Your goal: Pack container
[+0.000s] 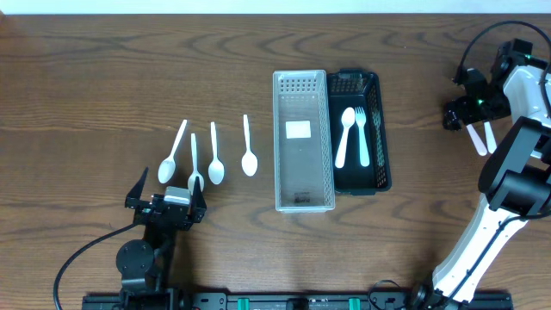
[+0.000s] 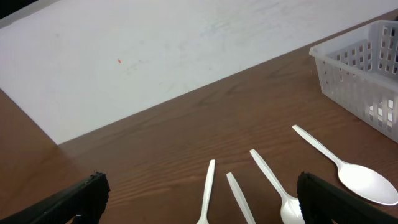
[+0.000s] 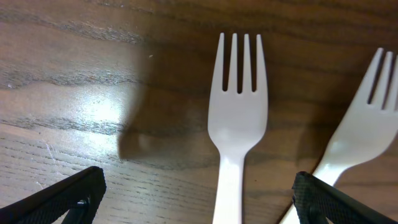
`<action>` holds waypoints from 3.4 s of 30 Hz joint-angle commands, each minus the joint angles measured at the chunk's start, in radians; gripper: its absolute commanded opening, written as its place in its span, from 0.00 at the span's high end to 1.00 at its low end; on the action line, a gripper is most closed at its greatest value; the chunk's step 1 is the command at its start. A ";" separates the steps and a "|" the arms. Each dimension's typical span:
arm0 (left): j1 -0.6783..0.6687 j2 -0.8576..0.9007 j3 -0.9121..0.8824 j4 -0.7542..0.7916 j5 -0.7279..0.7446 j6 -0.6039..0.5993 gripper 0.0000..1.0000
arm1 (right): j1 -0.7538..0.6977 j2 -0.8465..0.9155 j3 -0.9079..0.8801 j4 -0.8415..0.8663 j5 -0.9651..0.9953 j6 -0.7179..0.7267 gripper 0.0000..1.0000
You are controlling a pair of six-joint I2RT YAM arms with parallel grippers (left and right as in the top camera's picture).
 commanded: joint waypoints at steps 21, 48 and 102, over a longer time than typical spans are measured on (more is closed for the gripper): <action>0.006 -0.005 -0.017 -0.033 0.015 -0.009 0.02 | -0.006 -0.010 -0.086 0.056 -0.012 -0.006 0.23; 0.006 -0.005 -0.017 -0.033 0.015 -0.009 0.02 | 0.091 -0.018 0.074 -0.040 0.018 0.177 0.99; 0.006 -0.005 -0.017 -0.033 0.015 -0.009 0.02 | 0.100 -0.100 0.165 -0.495 0.277 1.752 0.01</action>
